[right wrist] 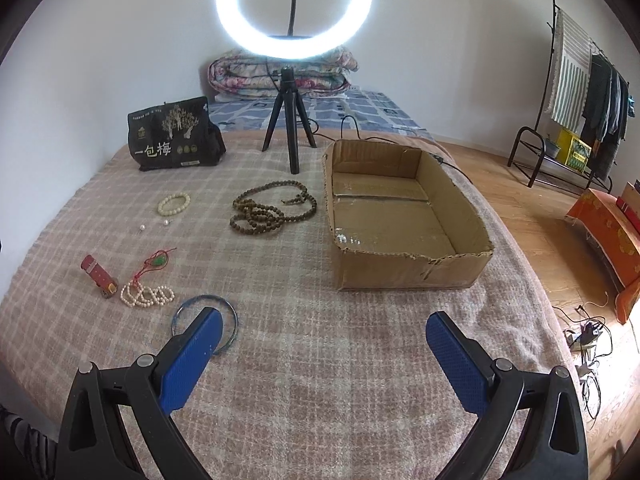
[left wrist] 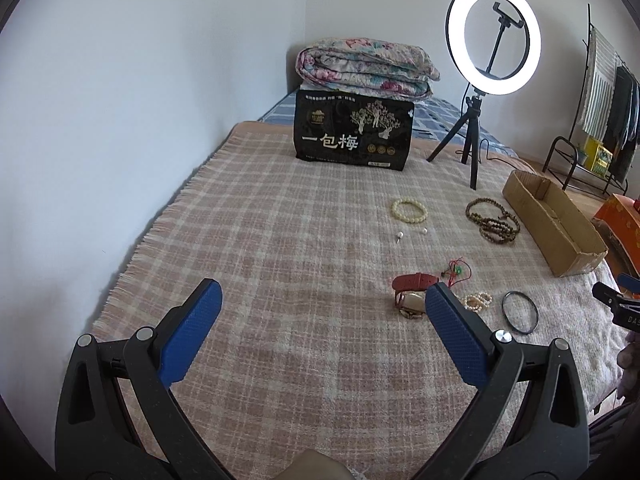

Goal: Organize jewelry
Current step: 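Grasp the red-strap watch with the left tool while the right tool grasps the blue bangle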

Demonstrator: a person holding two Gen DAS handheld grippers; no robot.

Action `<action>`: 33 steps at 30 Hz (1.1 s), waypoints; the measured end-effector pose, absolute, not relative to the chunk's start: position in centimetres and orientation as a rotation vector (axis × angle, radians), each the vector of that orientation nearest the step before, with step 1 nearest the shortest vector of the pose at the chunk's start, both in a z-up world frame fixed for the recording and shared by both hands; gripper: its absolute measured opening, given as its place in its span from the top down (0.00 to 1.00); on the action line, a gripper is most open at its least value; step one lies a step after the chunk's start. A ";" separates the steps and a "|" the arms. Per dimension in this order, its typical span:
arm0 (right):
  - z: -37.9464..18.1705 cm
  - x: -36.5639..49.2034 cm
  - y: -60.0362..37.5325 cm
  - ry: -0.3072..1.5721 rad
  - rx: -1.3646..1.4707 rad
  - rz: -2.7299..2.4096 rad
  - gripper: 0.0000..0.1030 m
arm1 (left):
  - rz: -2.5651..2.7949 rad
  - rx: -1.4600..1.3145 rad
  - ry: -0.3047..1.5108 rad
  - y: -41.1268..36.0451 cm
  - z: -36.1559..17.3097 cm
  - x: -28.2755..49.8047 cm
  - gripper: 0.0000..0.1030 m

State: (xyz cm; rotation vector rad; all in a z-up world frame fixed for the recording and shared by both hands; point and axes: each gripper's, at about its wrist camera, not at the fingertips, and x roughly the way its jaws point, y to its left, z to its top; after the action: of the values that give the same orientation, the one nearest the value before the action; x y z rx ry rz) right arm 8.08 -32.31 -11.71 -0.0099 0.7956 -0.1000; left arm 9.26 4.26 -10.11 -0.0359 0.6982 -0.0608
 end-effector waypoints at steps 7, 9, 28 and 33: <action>-13.9 10.3 -30.6 0.854 -0.008 0.016 0.03 | -0.114 -0.020 0.758 2.9 -13.2 10.6 0.01; -14.5 10.8 -29.9 0.869 -0.005 0.054 0.03 | -0.120 -0.022 0.773 2.7 -14.0 11.3 0.01; -18.4 12.8 -25.8 0.953 -0.101 0.178 0.00 | -0.218 -0.026 0.887 0.3 -19.5 16.7 0.34; -18.9 13.1 -25.5 0.970 -0.101 0.197 0.00 | -0.253 -0.037 0.897 -0.1 -20.0 17.5 0.42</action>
State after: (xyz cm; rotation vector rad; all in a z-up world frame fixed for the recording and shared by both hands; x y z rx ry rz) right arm 13.13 -25.53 -18.90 -0.1014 0.9704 0.1967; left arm 17.50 -0.09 -20.02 -0.0373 0.8969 -0.2531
